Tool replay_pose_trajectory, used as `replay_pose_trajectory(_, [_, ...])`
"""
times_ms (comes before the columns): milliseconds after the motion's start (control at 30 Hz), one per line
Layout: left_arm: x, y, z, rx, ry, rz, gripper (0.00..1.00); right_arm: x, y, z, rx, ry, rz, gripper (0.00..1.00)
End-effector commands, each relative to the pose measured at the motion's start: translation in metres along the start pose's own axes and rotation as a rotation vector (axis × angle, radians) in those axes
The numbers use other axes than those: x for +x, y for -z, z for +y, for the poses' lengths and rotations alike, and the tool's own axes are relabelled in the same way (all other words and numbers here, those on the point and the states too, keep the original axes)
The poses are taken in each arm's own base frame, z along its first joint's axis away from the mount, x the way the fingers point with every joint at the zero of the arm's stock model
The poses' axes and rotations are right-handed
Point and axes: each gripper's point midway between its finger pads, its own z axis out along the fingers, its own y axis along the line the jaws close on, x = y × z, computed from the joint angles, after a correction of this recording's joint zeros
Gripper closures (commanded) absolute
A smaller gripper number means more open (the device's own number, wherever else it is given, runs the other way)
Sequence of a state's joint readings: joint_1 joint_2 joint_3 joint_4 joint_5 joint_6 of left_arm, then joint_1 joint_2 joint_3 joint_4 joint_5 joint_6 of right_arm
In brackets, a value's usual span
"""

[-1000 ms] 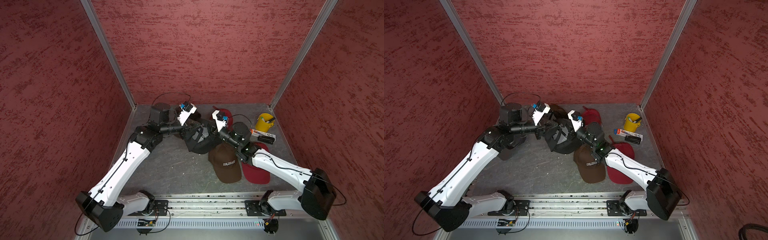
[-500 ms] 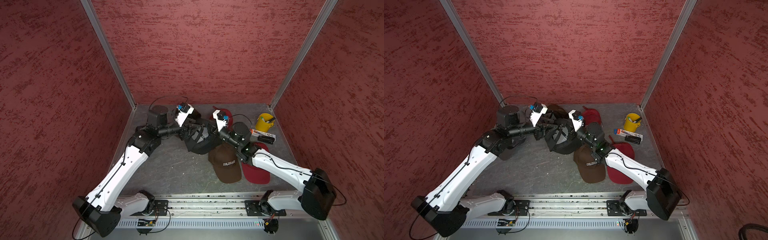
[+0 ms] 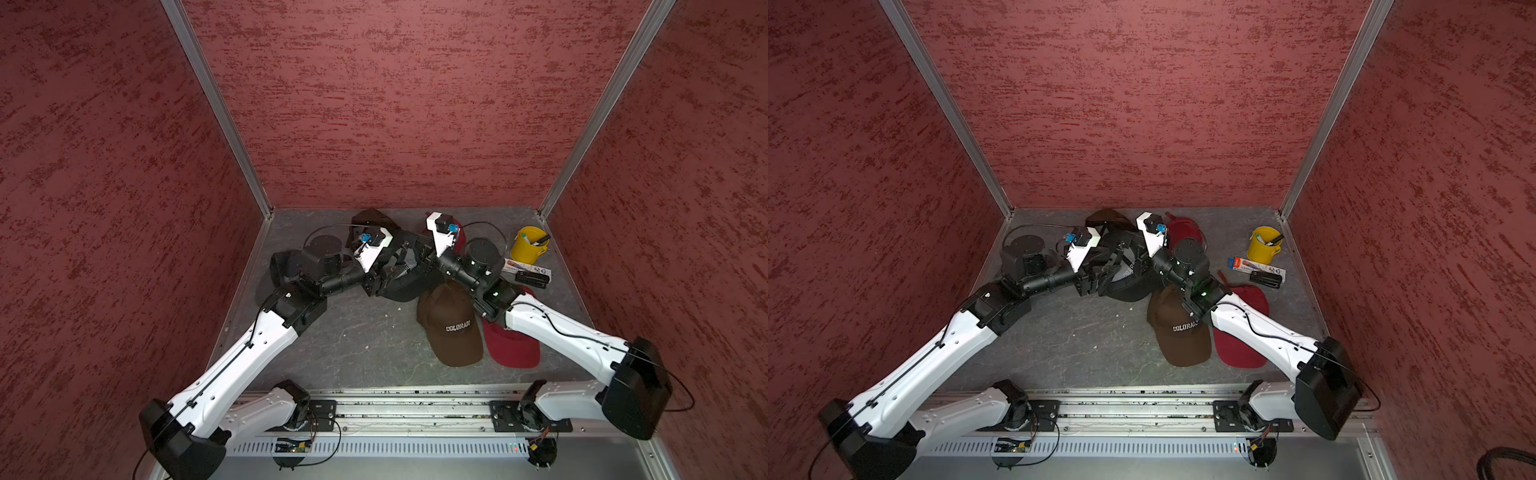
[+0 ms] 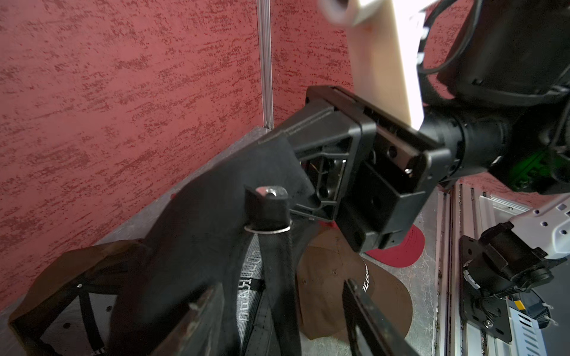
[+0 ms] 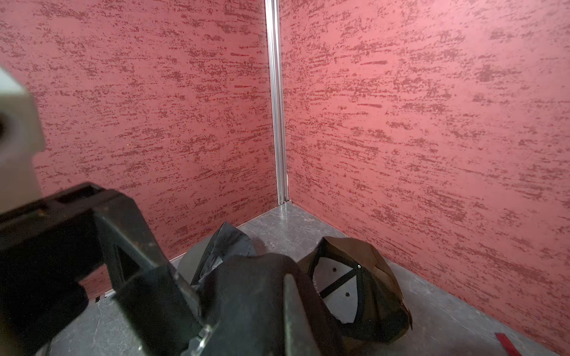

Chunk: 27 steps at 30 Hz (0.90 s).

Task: Open the adjustable buckle of the baseball cap
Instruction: Open the adjustable buckle on the baseball cap.

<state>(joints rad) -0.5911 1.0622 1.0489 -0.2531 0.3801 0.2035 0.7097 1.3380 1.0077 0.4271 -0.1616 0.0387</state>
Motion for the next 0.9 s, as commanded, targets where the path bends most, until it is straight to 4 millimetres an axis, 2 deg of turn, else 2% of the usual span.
replay_pose_trajectory(0, [-0.01, -0.008, 0.006, -0.044, -0.063, -0.05, 0.32, -0.017, -0.004, 0.001, -0.015, -0.005, -0.03, 1.0])
replay_pose_trajectory(167, [-0.009, -0.022, 0.013, -0.083, -0.087, -0.048, 0.3, -0.02, -0.004, 0.003, -0.023, -0.008, -0.033, 1.0])
replay_pose_trajectory(300, [-0.003, -0.032, 0.015, -0.097, -0.121, -0.026, 0.37, -0.021, -0.003, 0.005, -0.041, -0.013, -0.036, 1.0])
replay_pose_trajectory(400, [0.0, -0.036, 0.019, -0.118, -0.134, -0.008, 0.48, -0.02, -0.004, 0.006, -0.044, -0.016, -0.025, 1.0])
replay_pose_trajectory(567, [-0.003, -0.036, 0.02, -0.123, -0.153, -0.014, 0.77, -0.015, -0.002, 0.006, -0.043, -0.02, -0.012, 1.0])
replay_pose_trajectory(667, [-0.004, -0.033, 0.018, -0.115, -0.161, -0.004, 0.9, -0.01, 0.0, 0.001, -0.021, -0.02, 0.002, 1.0])
replay_pose_trajectory(767, [-0.005, -0.03, 0.014, -0.093, -0.164, 0.014, 0.98, -0.008, 0.002, -0.003, -0.007, -0.012, 0.012, 1.0])
replay_pose_trajectory(867, [-0.008, -0.024, 0.008, -0.065, -0.159, 0.023, 1.0, -0.003, 0.003, -0.007, 0.015, 0.017, 0.031, 1.0])
